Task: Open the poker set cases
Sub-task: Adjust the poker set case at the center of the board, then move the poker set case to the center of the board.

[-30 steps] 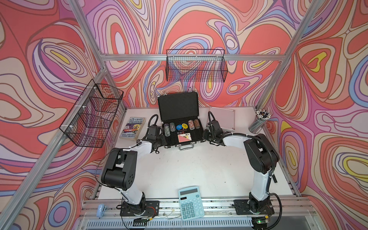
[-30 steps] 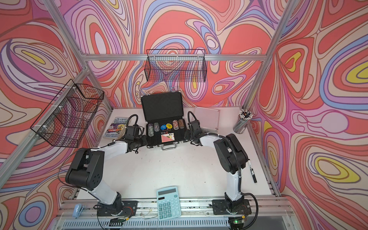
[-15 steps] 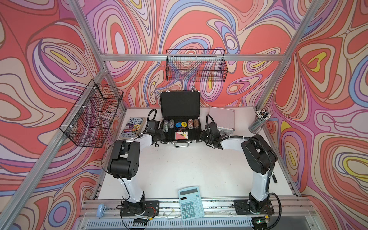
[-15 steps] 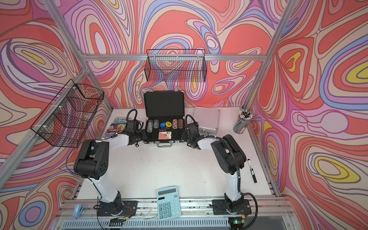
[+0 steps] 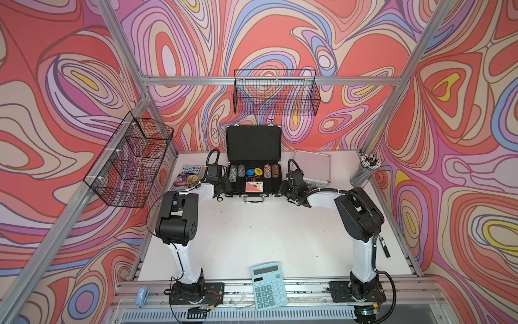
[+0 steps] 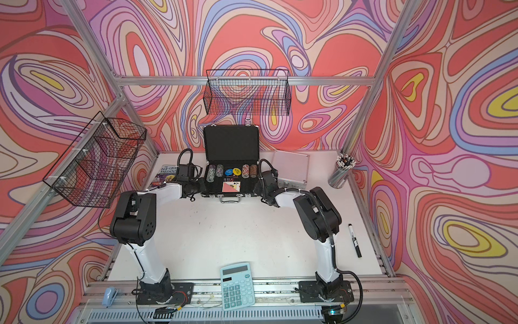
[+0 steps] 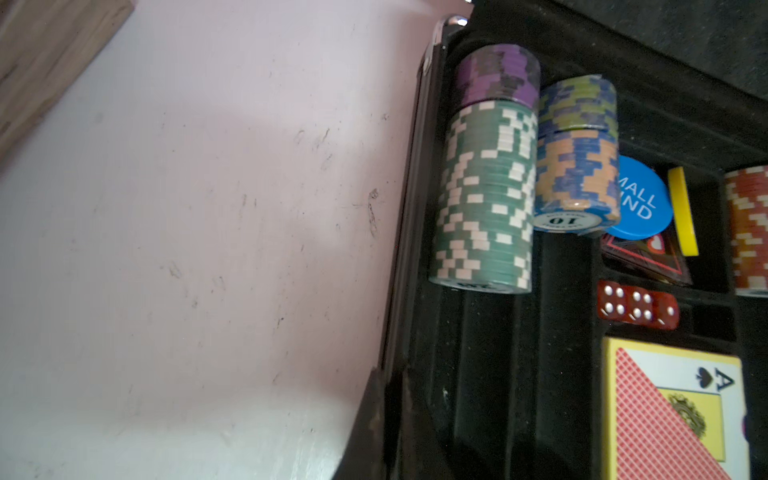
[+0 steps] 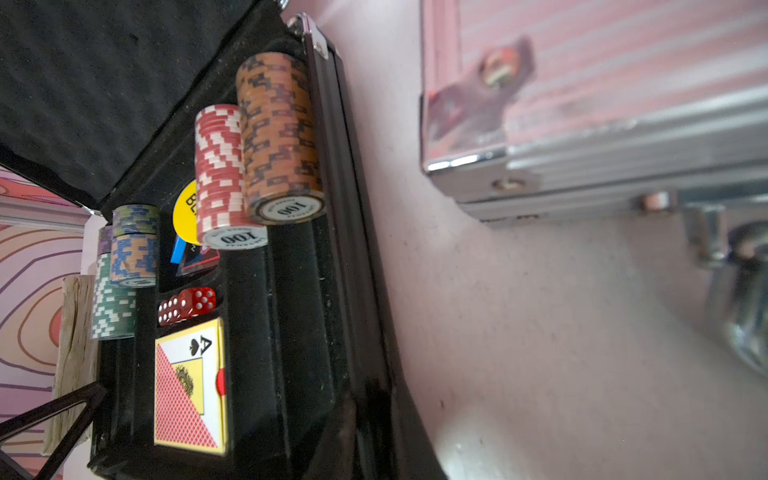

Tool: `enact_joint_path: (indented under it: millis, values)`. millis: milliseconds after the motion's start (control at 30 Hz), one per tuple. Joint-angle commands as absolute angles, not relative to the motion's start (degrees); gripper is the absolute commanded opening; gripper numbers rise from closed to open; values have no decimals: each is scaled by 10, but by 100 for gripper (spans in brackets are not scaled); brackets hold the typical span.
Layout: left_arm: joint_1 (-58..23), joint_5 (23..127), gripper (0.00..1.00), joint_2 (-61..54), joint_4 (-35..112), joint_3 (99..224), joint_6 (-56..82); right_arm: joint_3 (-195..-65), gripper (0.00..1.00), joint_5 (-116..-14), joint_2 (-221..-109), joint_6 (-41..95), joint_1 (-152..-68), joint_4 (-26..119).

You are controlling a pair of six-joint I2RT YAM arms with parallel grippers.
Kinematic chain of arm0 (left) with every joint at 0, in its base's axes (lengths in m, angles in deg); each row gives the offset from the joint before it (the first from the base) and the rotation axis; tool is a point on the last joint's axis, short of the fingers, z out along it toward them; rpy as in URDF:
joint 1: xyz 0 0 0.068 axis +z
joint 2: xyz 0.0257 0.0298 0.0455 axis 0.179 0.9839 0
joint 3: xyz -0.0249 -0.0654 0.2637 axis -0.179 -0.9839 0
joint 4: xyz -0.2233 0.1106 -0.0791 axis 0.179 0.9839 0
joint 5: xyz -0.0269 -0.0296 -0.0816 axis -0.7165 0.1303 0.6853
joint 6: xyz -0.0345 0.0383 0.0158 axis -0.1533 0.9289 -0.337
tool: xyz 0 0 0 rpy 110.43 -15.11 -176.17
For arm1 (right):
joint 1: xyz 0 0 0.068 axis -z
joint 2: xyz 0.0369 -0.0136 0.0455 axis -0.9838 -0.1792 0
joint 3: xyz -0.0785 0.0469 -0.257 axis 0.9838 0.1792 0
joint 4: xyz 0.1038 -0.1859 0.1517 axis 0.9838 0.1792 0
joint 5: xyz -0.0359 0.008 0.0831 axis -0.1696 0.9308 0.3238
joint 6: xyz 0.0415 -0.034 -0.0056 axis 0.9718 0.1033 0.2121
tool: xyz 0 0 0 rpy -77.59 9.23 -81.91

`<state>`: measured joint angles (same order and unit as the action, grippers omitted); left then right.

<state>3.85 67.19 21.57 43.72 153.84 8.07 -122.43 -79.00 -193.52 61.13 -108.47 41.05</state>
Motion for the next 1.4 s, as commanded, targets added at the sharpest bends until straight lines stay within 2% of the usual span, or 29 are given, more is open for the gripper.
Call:
enact_joint_path:
  millis: [0,100,267,367,500,567,733,833,1067,1367]
  values:
    - [30,714,8,219,449,1544,55,-1238,16,-780,-1958,664,-1094,413]
    - [32,711,20,215,467,1555,59,-1243,26,-802,-1944,649,-1092,432]
    - [37,688,49,192,490,1563,74,-1241,52,-831,-1913,616,-1086,456]
    - [39,672,58,175,513,1572,88,-1235,62,-841,-1885,596,-1074,475]
    - [39,659,60,131,523,1566,108,-1225,66,-838,-1836,535,-1055,497]
    - [38,659,60,103,525,1559,118,-1240,66,-809,-1819,459,-1040,523]
    - [27,658,60,33,519,1527,135,-1325,66,-804,-1823,233,-1032,686]
    - [10,661,60,-10,504,1502,139,-1363,67,-819,-1846,150,-1032,776]
    - [-42,639,61,-84,497,1474,166,-1355,69,-818,-1897,69,-1026,802]
    - [-54,636,61,-130,499,1449,173,-1379,74,-790,-1954,36,-1007,764]
